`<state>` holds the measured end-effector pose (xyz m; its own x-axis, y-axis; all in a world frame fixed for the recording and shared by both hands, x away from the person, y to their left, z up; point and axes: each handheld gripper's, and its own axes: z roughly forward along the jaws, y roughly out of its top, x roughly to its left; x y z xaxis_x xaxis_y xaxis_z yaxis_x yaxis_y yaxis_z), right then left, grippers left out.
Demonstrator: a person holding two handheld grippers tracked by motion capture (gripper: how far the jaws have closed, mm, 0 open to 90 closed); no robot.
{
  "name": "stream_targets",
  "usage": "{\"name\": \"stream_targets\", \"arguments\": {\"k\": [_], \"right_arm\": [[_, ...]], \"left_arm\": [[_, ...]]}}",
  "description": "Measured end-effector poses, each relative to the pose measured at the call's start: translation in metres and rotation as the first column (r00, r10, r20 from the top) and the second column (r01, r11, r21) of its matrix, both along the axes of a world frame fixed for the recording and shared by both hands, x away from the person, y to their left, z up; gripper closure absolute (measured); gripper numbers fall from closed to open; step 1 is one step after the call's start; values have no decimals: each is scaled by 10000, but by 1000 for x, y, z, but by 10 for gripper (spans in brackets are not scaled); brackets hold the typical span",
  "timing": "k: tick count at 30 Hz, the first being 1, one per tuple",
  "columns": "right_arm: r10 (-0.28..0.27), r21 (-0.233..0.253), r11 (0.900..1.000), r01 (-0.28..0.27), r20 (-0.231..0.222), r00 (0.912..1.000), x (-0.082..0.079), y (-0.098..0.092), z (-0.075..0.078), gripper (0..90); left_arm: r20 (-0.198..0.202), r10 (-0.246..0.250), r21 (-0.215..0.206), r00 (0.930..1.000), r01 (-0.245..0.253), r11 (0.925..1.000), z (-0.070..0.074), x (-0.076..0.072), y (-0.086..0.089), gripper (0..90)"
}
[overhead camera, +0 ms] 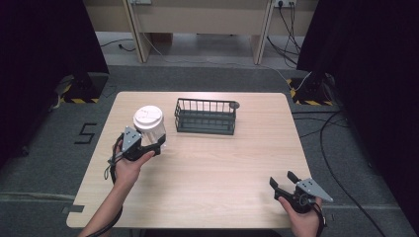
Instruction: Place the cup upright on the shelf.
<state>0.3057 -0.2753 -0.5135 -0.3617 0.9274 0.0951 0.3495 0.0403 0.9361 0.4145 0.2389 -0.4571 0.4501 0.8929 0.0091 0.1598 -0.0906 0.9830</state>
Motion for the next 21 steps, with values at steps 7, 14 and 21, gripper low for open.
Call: {"name": "stream_targets", "arguments": {"k": [7,14,21], "right_arm": [[-11,46,10000,11,-27,10000,0,0,0,247],[-5,70,10000,6,-39,10000,0,0,0,247],[-17,108,9999,18,-48,10000,0,0,0,248]], "left_arm": [[40,-71,-30,10000,71,10000,2,2,-5,177],[102,-152,-49,9998,152,9999,6,6,-10,178],[150,-253,-71,9996,254,9997,9,10,-16,178]]}}
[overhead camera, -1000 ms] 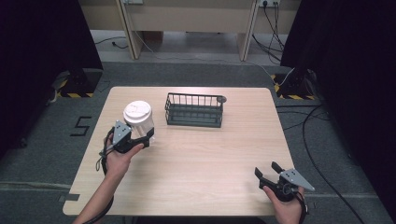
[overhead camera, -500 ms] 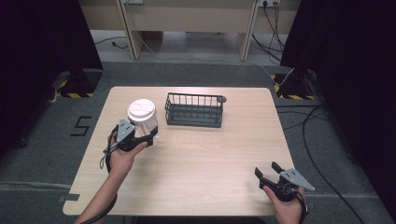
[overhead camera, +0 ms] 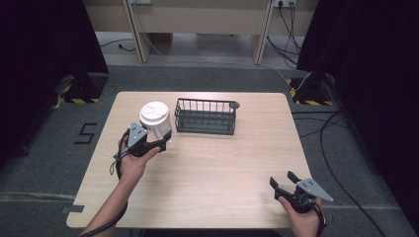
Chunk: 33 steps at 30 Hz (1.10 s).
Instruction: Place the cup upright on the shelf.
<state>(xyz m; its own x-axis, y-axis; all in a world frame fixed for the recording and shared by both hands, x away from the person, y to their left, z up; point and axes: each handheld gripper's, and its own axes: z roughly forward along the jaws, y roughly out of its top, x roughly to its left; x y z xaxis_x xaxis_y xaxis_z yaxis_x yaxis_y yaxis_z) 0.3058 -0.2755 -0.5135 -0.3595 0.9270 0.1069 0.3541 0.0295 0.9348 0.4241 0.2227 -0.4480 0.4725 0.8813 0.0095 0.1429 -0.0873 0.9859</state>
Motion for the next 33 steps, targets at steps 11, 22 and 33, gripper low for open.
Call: {"name": "stream_targets", "arguments": {"k": [11,22,33], "right_arm": [[-12,15,10000,12,-9,10000,0,0,0,249],[14,-7,10000,-14,-8,10000,0,0,0,250],[45,-43,10000,-45,9,10000,0,0,0,251]], "left_arm": [[61,-103,17,9999,103,9999,4,4,-9,178],[127,-185,-37,9997,185,9998,8,8,-16,177],[140,-267,0,9995,267,9996,12,13,-22,177]]}}
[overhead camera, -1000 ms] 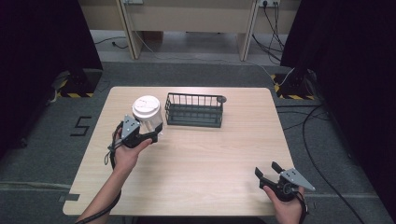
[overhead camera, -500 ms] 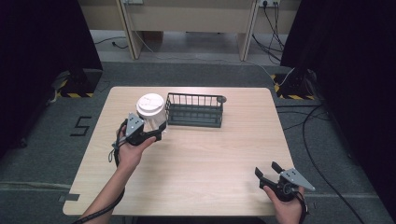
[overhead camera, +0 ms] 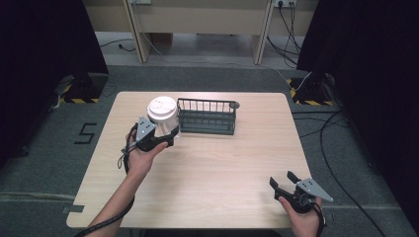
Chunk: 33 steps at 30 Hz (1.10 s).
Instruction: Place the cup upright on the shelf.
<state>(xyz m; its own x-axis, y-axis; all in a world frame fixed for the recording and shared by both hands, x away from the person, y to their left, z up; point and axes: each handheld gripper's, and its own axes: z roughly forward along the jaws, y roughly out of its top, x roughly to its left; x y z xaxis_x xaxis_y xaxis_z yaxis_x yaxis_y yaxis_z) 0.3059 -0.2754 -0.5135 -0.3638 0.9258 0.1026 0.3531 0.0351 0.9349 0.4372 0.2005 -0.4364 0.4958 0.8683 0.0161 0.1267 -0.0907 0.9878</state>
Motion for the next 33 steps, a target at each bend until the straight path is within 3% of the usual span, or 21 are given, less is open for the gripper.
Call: {"name": "stream_targets", "arguments": {"k": [33], "right_arm": [[-5,40,10000,5,-30,10000,0,0,0,252]], "left_arm": [[2,-236,-77,9997,236,9997,5,17,-27,178]]}}
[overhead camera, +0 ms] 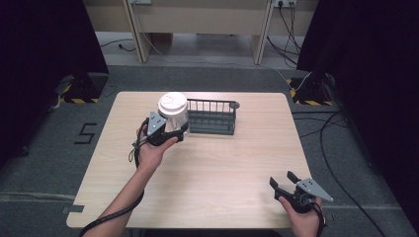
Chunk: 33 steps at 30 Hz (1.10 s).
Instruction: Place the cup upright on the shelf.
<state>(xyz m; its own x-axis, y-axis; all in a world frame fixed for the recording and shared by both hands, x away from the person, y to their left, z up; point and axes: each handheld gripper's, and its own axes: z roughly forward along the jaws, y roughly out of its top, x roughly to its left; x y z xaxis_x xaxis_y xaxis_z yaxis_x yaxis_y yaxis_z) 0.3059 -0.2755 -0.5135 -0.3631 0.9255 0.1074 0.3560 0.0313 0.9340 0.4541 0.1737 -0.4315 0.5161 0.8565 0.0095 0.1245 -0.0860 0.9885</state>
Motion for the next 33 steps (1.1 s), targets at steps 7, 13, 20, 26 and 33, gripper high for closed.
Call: {"name": "stream_targets", "arguments": {"k": [7,13,20,26,33], "right_arm": [[8,1,10000,-8,4,10000,0,0,0,252],[9,26,10000,-9,-15,10000,0,0,0,253],[11,25,10000,-11,-23,10000,0,0,0,253],[11,20,10000,-11,-7,10000,0,0,0,253],[11,15,10000,-11,-9,10000,0,-1,0,254]], "left_arm": [[36,-36,-9,10000,36,10000,3,3,-3,178],[53,-74,-32,10000,74,10000,5,6,-7,177],[68,-120,-25,9999,120,9999,7,8,-11,178],[43,-127,-48,9999,128,9999,7,11,-14,178],[26,-150,-33,9999,150,9999,8,15,-18,177]]}}
